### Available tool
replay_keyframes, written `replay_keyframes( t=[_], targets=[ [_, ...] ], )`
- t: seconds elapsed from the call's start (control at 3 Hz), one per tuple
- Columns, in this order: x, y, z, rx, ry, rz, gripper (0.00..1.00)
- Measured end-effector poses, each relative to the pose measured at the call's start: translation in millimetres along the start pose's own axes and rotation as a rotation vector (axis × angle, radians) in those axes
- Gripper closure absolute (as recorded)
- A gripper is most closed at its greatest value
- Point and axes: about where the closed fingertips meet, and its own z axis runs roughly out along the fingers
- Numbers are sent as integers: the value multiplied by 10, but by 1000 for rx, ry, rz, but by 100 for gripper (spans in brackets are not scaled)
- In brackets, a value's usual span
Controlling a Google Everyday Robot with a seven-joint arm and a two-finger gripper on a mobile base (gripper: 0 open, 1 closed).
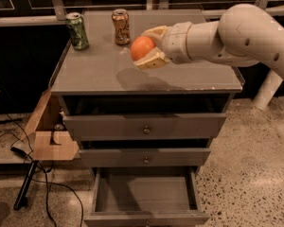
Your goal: Pick orange from bottom drawer and place on counter
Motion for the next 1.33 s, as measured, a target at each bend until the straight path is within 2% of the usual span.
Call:
replay_keyframes(
  t=[0.33,0.67,1.33],
  targets=[
    [120,5,196,-9,-7,42,100],
    [354,50,334,-17,19,95,100],
    [630,112,482,-36,63,151,100]
  ],
)
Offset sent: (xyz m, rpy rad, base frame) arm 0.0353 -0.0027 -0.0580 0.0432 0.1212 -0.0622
